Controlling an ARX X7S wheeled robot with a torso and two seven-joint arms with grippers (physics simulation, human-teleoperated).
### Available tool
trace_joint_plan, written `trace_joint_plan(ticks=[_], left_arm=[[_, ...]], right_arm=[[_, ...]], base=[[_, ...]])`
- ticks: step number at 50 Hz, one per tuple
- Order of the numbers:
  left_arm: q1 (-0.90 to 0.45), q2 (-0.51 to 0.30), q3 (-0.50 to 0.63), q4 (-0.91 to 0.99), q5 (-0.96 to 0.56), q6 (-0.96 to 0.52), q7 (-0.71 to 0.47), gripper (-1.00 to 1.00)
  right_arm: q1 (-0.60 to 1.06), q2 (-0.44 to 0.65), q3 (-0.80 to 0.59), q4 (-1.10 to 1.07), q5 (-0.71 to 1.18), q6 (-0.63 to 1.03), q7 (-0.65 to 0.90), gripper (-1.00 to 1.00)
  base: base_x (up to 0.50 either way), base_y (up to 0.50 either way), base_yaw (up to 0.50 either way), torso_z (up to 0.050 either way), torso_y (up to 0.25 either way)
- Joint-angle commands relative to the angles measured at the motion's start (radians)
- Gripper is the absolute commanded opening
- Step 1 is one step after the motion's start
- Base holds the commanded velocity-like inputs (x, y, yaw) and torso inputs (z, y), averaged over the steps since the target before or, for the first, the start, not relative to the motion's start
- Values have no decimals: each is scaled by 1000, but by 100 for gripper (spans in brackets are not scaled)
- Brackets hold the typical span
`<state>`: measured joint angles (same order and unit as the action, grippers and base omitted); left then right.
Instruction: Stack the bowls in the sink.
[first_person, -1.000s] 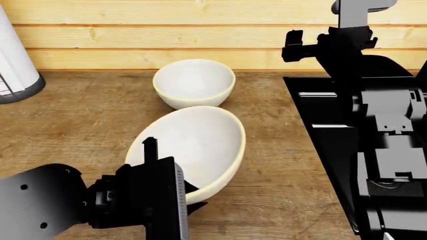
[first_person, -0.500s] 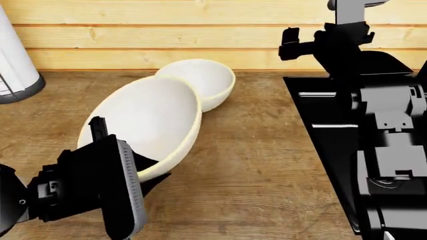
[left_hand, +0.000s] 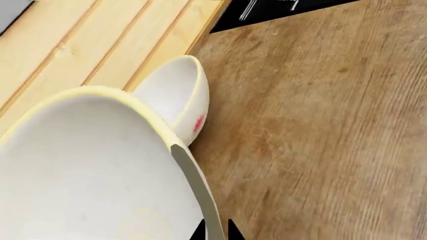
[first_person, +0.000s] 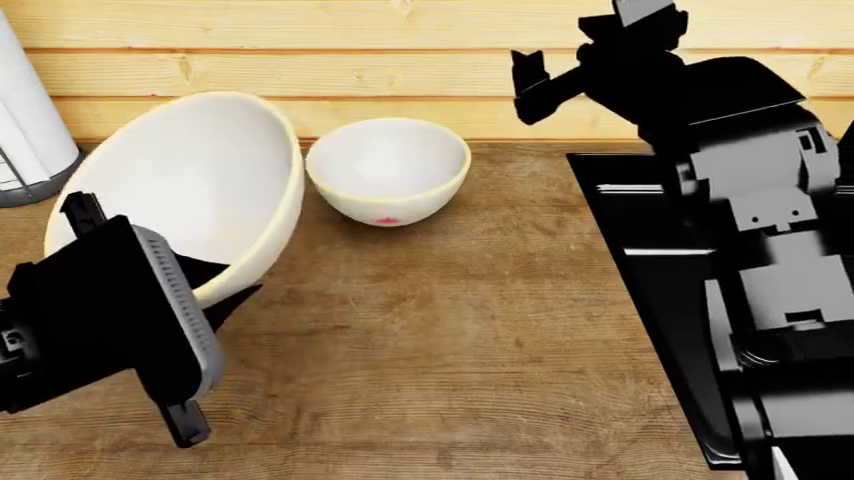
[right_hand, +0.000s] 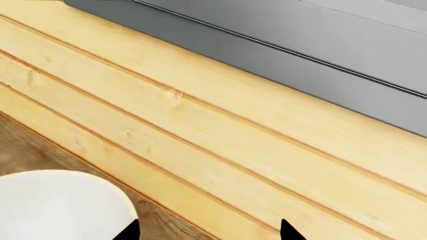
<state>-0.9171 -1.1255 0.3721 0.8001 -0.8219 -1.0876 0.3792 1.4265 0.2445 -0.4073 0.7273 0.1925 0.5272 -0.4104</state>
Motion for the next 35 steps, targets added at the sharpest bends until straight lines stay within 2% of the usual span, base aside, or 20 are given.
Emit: trace_joint_plan(ticks=[1, 13, 22, 35], left_arm=[[15, -50, -62, -18, 22, 15, -52, -100], [66, -112, -119, -22, 24, 42, -92, -100], [103, -130, -138, -29, 31, 74, -107, -100], [82, -114, -119, -35, 51, 75, -99, -100]], right_arm=[[44, -26, -70, 51, -9, -31, -112, 100], [62, -64, -144, 67, -1, -36, -264, 100], [52, -51, -187, -68, 20, 57, -344, 100], [29, -2, -247, -326, 80, 227, -464, 100]], base=[[0, 0, 0, 0, 0], [0, 0, 0, 0, 0], [0, 0, 0, 0, 0], [0, 0, 0, 0, 1]])
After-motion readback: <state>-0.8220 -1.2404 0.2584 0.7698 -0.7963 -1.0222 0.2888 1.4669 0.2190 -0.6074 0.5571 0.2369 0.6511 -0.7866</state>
